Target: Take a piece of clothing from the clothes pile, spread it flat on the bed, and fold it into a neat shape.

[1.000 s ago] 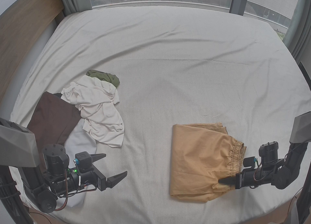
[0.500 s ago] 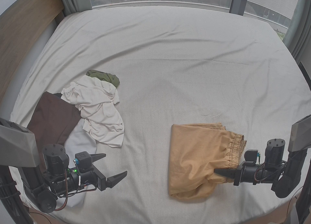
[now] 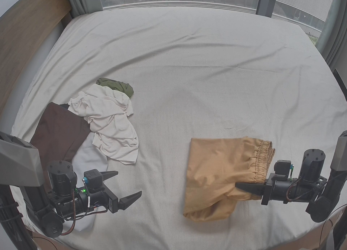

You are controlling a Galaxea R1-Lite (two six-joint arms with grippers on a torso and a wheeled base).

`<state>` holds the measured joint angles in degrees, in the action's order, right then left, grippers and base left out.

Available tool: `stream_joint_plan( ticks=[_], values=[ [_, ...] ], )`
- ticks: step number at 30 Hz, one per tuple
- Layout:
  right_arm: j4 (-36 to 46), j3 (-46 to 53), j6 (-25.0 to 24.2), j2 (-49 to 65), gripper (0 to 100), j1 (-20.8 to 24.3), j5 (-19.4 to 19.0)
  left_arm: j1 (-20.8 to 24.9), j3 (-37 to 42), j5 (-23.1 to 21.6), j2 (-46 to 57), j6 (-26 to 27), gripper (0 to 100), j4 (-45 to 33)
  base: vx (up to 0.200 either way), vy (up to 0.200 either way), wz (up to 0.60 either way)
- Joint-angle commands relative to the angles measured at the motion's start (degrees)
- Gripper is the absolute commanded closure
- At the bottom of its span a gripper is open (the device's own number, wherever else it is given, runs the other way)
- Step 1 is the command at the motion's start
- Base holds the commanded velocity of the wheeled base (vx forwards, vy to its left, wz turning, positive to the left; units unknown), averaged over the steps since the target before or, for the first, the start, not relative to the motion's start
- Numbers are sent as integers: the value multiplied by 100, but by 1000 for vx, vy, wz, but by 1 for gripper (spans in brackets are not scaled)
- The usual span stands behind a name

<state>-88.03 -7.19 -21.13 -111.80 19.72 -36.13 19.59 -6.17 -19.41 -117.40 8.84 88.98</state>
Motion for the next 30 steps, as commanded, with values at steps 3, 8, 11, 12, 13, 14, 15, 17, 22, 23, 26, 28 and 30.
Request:
stream_joint_plan(
  ticks=[3,8,11,12,13,14,15,17,22,23,26,28,30],
  values=[
    [-13,-458,-375,633,100,93,27,10,-25,7,76,48,0,23,0,0,0],
    [-13,-599,-375,633,100,93,27,36,-60,7,85,48,0,32,0,0,0],
    [-4,-731,-375,633,100,102,27,54,-60,7,94,48,0,32,0,0,0],
    [-4,-757,-375,633,100,102,27,71,-51,7,103,48,0,32,0,0,0],
    [-4,-766,-375,633,100,102,27,71,-51,7,103,48,0,32,0,0,0],
    [5,-836,-375,624,100,102,27,89,-34,7,120,48,0,32,0,0,0],
    [14,-898,-375,616,100,102,27,98,-25,7,164,48,0,32,0,0,0],
    [119,-1003,-375,616,100,111,27,98,-25,7,191,48,0,32,0,0,0],
    [620,-1408,-383,651,100,119,27,98,-25,7,200,48,0,32,0,0,0],
    [699,-1496,-383,651,100,128,27,98,-25,7,200,48,0,32,0,0,0],
    [928,-1759,-383,659,100,128,27,98,-25,7,200,48,0,23,0,0,0],
    [1130,-1997,-383,651,100,128,27,98,-25,7,200,48,0,23,0,0,0],
    [1341,-2225,-383,651,100,128,27,98,-25,7,191,39,0,23,0,0,0]
  ],
)
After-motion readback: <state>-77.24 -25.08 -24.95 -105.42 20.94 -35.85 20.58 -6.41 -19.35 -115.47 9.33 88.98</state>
